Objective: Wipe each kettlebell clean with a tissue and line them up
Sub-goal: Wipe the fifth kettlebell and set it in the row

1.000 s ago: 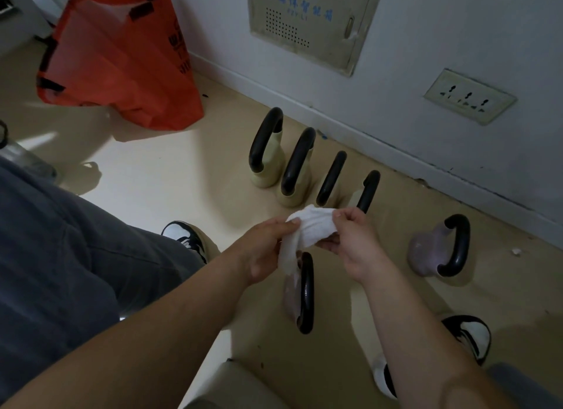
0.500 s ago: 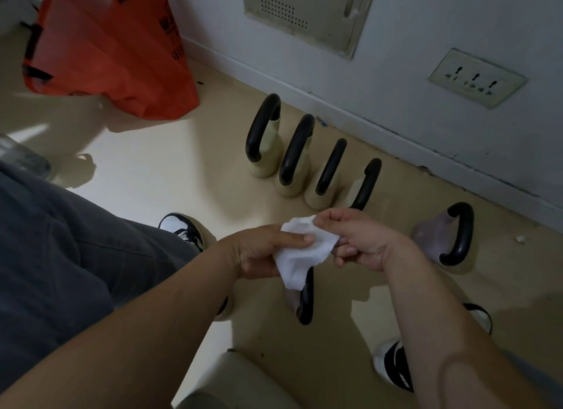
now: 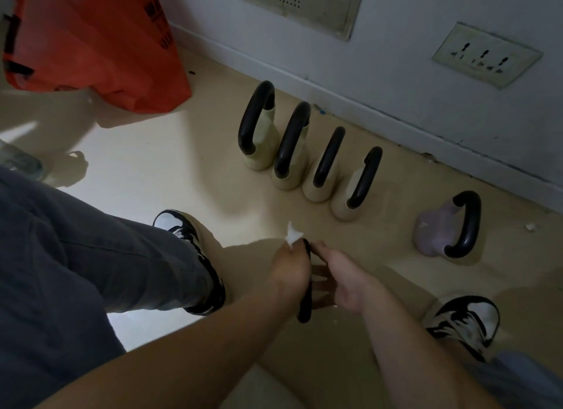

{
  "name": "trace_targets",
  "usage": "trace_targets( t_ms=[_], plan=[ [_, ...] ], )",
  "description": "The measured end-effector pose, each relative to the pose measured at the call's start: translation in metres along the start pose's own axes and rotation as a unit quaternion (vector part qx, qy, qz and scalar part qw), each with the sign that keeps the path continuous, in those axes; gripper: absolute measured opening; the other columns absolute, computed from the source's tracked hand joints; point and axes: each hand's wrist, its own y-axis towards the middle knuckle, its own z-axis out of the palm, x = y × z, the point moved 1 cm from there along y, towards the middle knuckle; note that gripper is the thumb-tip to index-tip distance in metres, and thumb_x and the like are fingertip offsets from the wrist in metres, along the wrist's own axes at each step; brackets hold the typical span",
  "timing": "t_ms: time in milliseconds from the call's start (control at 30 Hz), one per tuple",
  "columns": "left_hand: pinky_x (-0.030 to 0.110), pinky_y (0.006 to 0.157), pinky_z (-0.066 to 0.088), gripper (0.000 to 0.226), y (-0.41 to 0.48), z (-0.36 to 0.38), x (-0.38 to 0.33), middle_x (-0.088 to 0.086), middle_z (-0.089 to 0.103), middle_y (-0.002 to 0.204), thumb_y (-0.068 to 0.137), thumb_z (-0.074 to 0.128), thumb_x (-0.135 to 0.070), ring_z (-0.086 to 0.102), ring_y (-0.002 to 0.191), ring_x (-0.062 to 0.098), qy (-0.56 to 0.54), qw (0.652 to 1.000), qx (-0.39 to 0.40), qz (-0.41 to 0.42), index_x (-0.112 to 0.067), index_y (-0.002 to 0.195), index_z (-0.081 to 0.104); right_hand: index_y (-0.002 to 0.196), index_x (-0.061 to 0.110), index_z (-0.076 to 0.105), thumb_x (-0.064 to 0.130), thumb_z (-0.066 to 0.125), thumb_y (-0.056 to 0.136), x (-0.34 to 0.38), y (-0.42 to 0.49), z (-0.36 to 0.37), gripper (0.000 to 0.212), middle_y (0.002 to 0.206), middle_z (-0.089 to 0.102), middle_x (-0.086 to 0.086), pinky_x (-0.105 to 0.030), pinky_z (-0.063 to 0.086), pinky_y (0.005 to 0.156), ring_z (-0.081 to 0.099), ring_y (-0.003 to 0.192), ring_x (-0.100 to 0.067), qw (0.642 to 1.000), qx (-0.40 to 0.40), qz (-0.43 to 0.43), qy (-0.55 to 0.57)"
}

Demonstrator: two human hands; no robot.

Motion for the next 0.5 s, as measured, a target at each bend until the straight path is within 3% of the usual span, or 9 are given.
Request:
trace_targets(
  t_ms=[100,167,233,300,400,467,500],
  plan=[
    [0.05,0.098,0.05,0.062,-0.002,0.027,0.018,0.002,0.061,0.129,0.081,0.027,-0.07,0.06,0.113,0.023,0.06,0.993,-0.038,0.094,-0.032,0.127,0.043,0.124,0.014,0.07,0.063,0.05,0.099,0.0,-0.008,-0.002,0.058,0.119,0.074,-0.01,-0.045,0.051,0.105,0.068,0.116,-0.03,0.999,0.031,-0.016,-0.008],
    [0.052,0.1,0.048,0.062,0.006,0.03,0.019,0.009,0.052,0.135,0.081,0.032,-0.057,0.054,0.119,0.03,0.127,0.98,-0.05,0.143,-0.022,0.132,0.037,0.12,0.015,0.072,0.066,0.049,0.098,0.0,-0.011,-0.003,0.06,0.118,0.075,-0.011,-0.045,0.051,0.107,0.069,0.115,-0.029,0.999,0.042,-0.02,-0.004],
    [0.052,0.103,0.046,0.047,0.018,0.025,0.004,0.014,0.051,0.133,0.093,0.041,-0.035,0.052,0.12,0.033,0.185,0.969,-0.019,0.165,-0.008,0.132,0.043,0.114,0.017,0.075,0.069,0.048,0.096,-0.002,-0.008,-0.002,0.062,0.113,0.077,-0.012,-0.054,0.056,0.1,0.072,0.108,-0.03,0.999,0.018,-0.026,-0.025],
    [0.048,0.101,0.048,0.034,0.046,0.017,-0.009,0.014,0.061,0.119,0.1,0.043,-0.026,0.06,0.107,0.031,0.193,0.972,0.033,0.129,-0.003,0.123,0.054,0.11,0.016,0.075,0.069,0.041,0.099,-0.005,-0.001,-0.003,0.064,0.107,0.077,-0.01,-0.061,0.056,0.096,0.071,0.102,-0.03,1.0,-0.003,-0.022,-0.019],
    [0.036,0.089,0.053,0.041,0.06,0.011,-0.017,0.012,0.069,0.107,0.105,0.041,-0.038,0.065,0.093,0.025,0.126,0.989,0.061,0.038,-0.006,0.115,0.066,0.108,0.026,0.075,0.069,0.029,0.102,-0.007,0.005,-0.003,0.064,0.103,0.08,-0.005,-0.06,0.054,0.1,0.073,0.102,-0.029,1.0,-0.008,0.001,0.0],
    [0.032,0.082,0.053,0.04,0.038,0.022,-0.005,0.006,0.069,0.102,0.104,0.037,-0.047,0.066,0.09,0.017,0.108,0.992,0.004,0.062,-0.018,0.106,0.064,0.11,0.023,0.076,0.069,0.032,0.102,-0.006,0.007,-0.006,0.064,0.091,0.08,-0.003,-0.057,0.056,0.098,0.075,0.091,-0.025,1.0,-0.016,0.003,0.011],
    [0.035,0.091,0.051,0.039,0.023,0.029,0.007,0.004,0.067,0.115,0.104,0.035,-0.048,0.065,0.104,0.017,0.128,0.985,-0.033,0.111,-0.02,0.117,0.06,0.114,0.021,0.075,0.068,0.036,0.101,-0.006,0.009,-0.008,0.063,0.094,0.081,-0.005,-0.053,0.057,0.097,0.075,0.094,-0.026,1.0,-0.017,0.004,0.014]
  ],
)
